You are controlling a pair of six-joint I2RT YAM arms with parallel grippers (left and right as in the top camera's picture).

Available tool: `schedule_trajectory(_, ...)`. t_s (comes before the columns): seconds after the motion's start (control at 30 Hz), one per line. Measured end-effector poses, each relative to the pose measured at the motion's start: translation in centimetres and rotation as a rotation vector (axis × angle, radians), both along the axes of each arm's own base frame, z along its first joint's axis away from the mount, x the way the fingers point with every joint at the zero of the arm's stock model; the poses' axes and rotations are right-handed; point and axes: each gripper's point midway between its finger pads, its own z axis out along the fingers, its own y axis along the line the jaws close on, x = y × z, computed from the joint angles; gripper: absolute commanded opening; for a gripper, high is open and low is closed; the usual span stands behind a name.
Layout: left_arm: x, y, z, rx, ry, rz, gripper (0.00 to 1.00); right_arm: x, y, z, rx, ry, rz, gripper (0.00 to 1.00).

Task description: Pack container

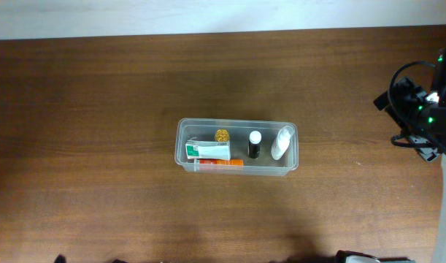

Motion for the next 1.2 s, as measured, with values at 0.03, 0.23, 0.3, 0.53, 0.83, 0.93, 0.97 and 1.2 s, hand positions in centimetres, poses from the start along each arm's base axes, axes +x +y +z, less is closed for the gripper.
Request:
schedule_trajectory(0.03,-0.2,0.1,-0.6,-0.014,0.001,0.008,1.0,0.0,0.0,0.0,0.0,0.0,0.0,0.98)
schedule_trajectory(0.23,3.2,-1.9,-4.1,-0.084,0.044,-0.005,0.99,0.0,0.0,0.0,0.0,0.0,0.001,0.99)
schedule_trajectory(0.3,5.3,-4.0,-4.9,-0.118,0.05,-0.063,0.99,0.0,0.0,0.0,0.0,0.001,0.0,0.99)
schedule_trajectory(0.53,9.0,-8.7,-7.5,-0.184,0.084,-0.226,1.0,0.0,0.0,0.0,0.0,0.0,0.0,0.99)
schedule_trajectory(0.83,11.7,-7.0,-10.8,-0.116,0.111,-0.076,1.0,0.0,0.0,0.0,0.0,0.0,0.0,0.99)
schedule_trajectory(0.93,13.2,-6.5,-12.3,-0.095,0.102,-0.022,1.0,0.0,0.0,0.0,0.0,0.0,-0.001,0.99)
schedule_trajectory(0.97,13.8,-6.4,-12.6,-0.094,0.082,-0.005,0.99,0.0,0.0,0.0,0.0,0.0,0.0,0.99)
schedule_trajectory(1.2,16.2,-4.5,-16.5,-0.12,-0.037,0.135,1.0,0.0,0.0,0.0,0.0,0.0,0.0,0.98)
